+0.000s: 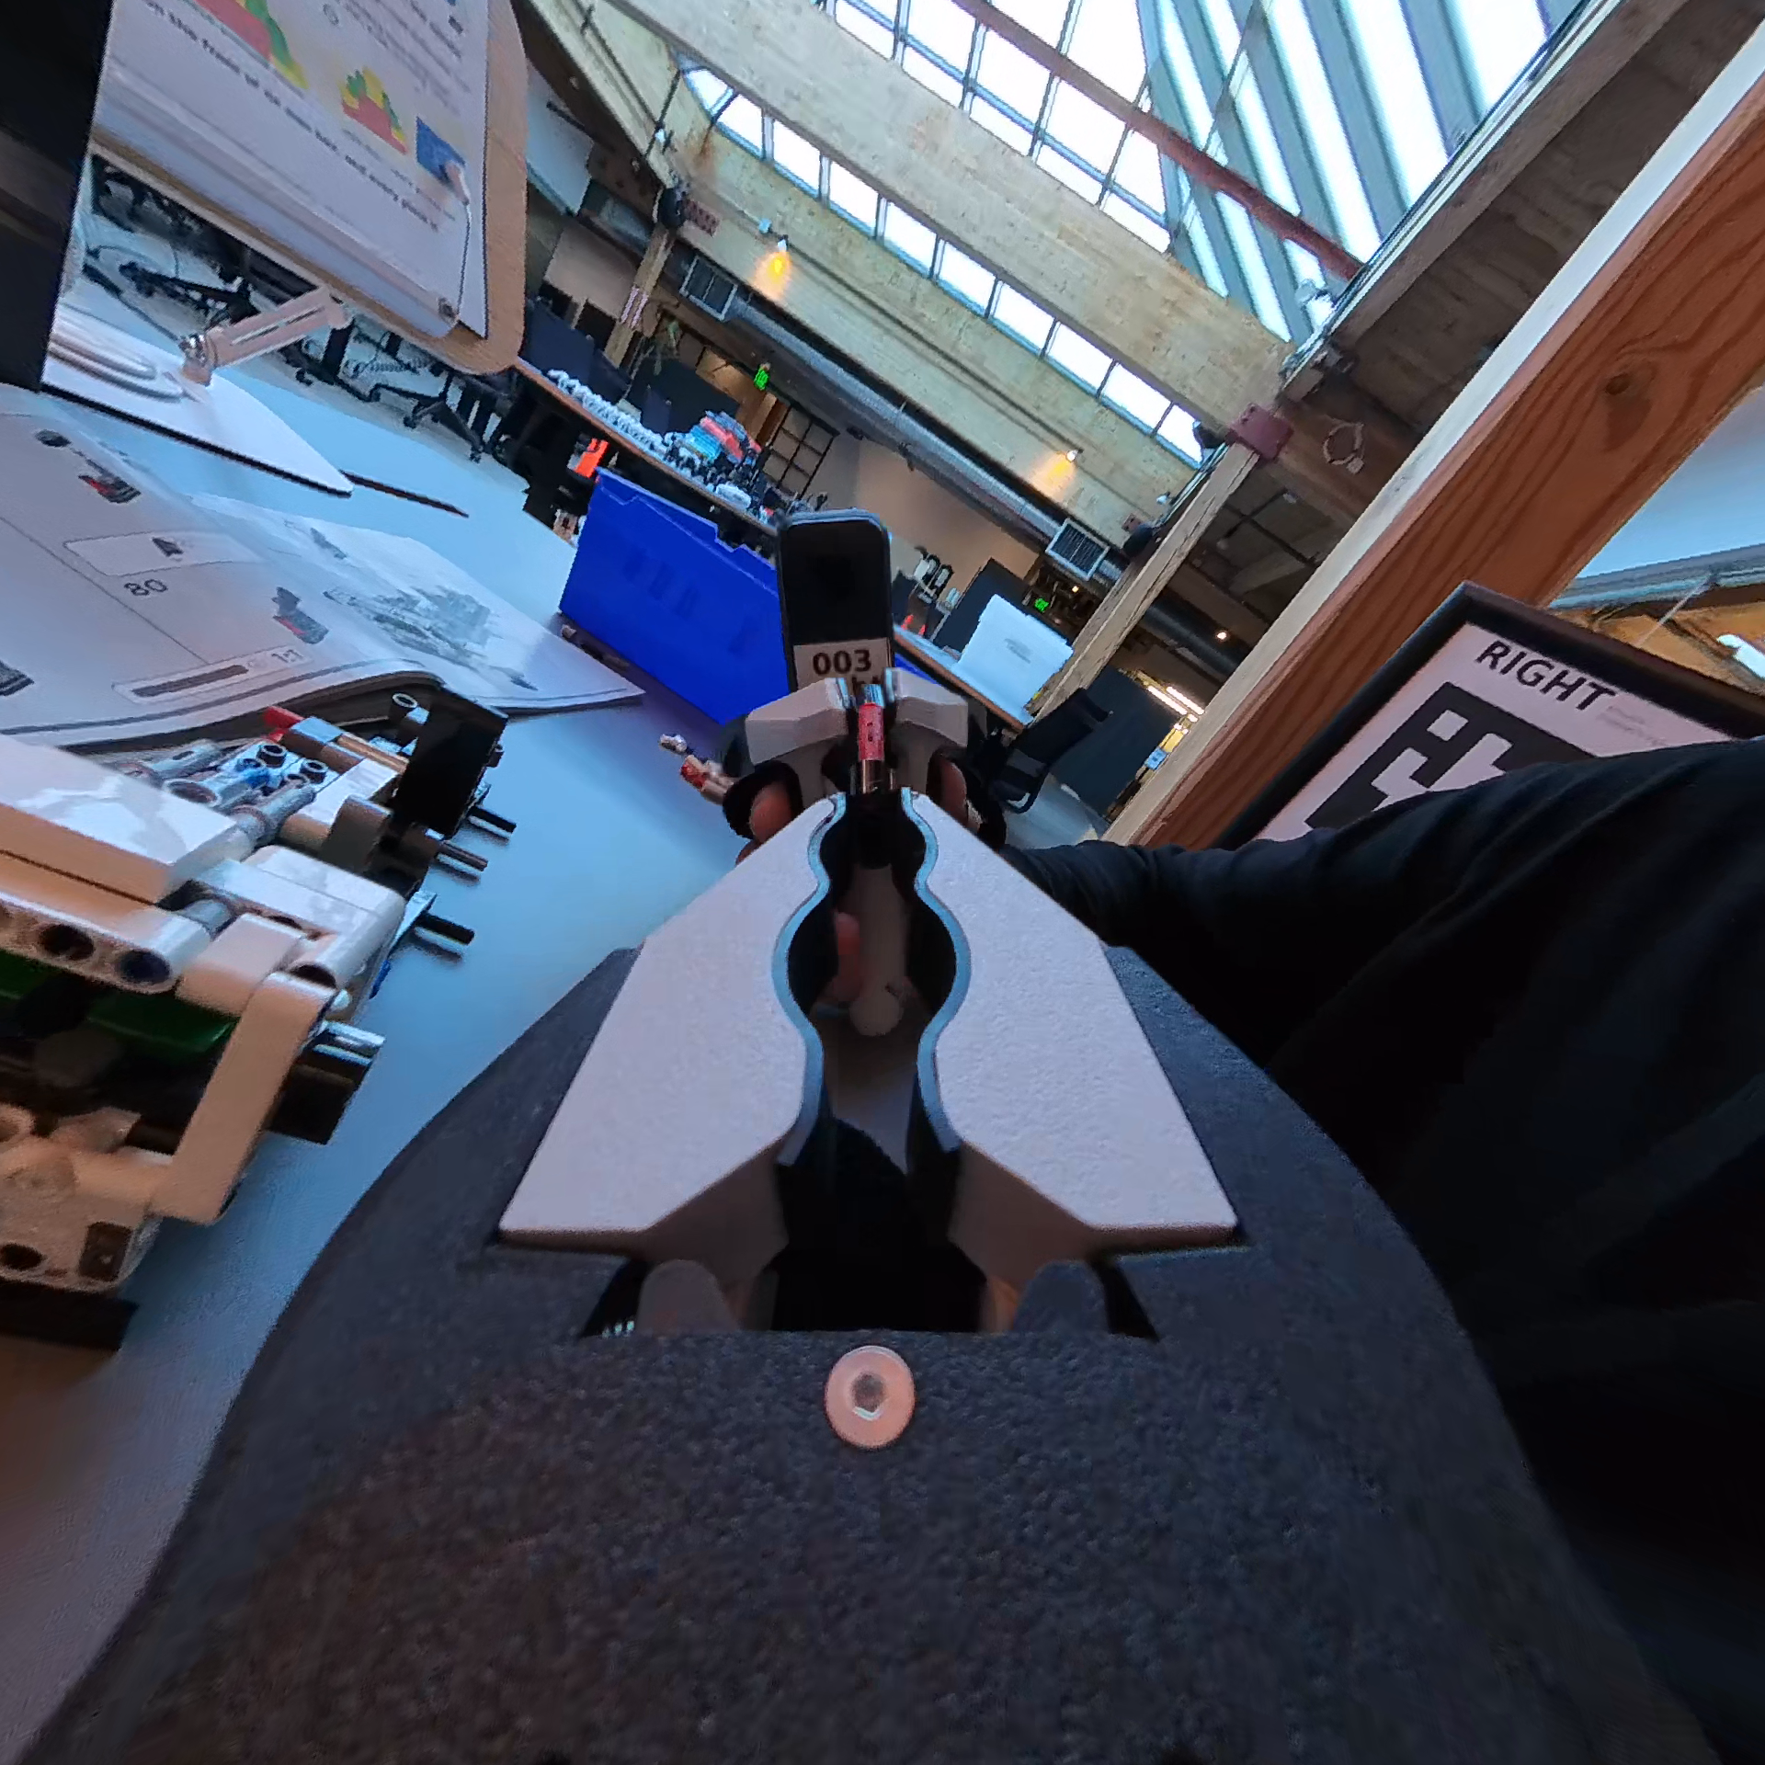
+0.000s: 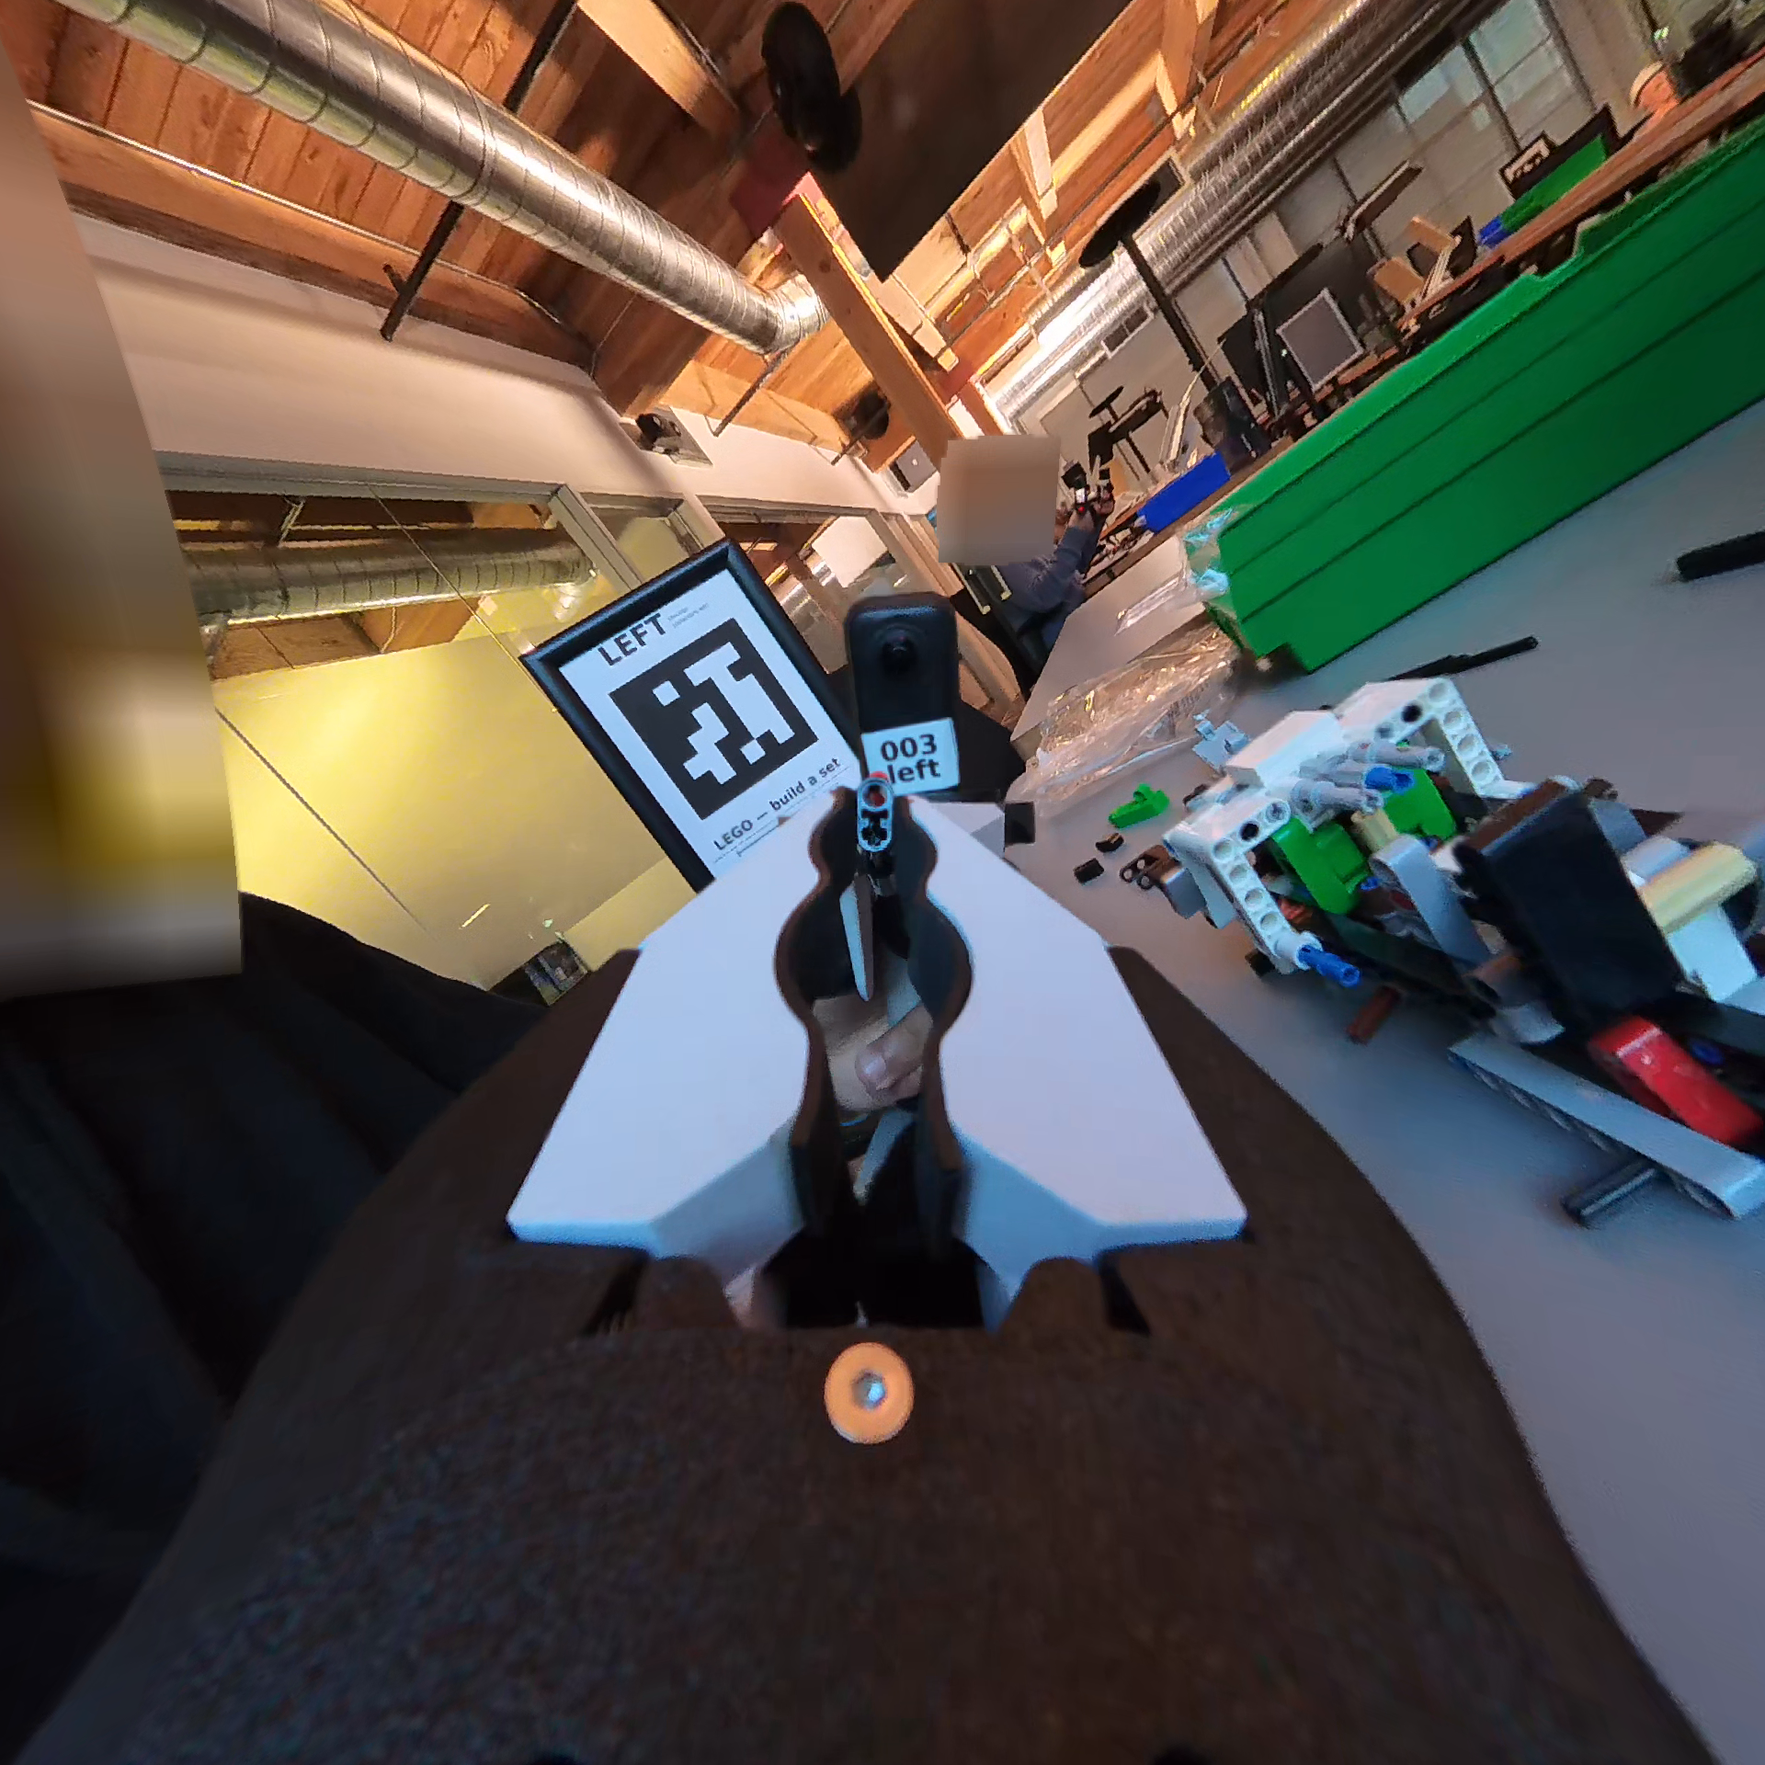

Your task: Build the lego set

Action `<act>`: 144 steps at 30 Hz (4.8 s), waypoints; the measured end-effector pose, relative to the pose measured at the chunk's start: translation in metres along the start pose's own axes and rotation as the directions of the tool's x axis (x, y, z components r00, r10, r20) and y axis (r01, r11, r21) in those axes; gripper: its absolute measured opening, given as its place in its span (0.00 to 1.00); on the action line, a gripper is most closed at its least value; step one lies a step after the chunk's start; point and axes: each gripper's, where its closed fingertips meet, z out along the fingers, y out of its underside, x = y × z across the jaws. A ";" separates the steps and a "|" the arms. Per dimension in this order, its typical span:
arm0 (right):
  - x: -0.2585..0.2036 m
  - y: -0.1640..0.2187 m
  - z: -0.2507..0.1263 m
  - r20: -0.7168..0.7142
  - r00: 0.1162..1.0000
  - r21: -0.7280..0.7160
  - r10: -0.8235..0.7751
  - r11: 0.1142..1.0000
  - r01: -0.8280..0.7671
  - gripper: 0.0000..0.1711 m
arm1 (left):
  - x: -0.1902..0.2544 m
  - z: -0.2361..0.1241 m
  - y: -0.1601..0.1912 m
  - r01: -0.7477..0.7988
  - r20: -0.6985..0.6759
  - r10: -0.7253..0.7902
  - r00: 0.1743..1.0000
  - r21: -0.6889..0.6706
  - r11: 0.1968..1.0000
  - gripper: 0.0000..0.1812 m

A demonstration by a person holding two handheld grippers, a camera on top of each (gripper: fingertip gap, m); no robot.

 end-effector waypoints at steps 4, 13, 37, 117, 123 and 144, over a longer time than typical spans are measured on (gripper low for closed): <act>-0.003 0.000 0.004 -0.018 0.998 -0.024 -0.064 0.998 0.064 0.03 | 0.003 -0.002 -0.002 -0.015 -0.010 0.016 1.000 0.015 1.000 0.03; -0.004 0.012 0.009 -0.041 0.995 -0.092 -0.093 0.992 0.089 0.04 | 0.005 0.000 0.001 -0.046 -0.002 0.046 0.999 0.002 0.999 0.03; -0.005 0.014 0.001 -0.145 0.276 -0.496 -0.950 0.311 0.811 0.19 | -0.001 -0.001 -0.002 -0.011 0.017 0.011 1.000 0.021 1.000 0.03; 0.046 0.030 -0.127 -0.728 0.297 -0.566 -0.618 0.786 0.248 0.02 | -0.043 0.075 0.085 -0.238 0.270 0.461 0.845 -0.583 0.777 0.08; 0.054 0.037 -0.135 -0.721 0.291 -0.603 -0.629 0.776 0.183 0.02 | -0.040 0.059 0.079 -0.279 0.252 0.490 0.835 -0.572 0.771 0.07; -0.003 0.000 -0.150 -0.812 0.406 -0.252 -0.419 0.879 0.404 0.15 | -0.067 -0.149 -0.018 -0.222 0.658 0.463 0.594 -0.419 0.881 0.10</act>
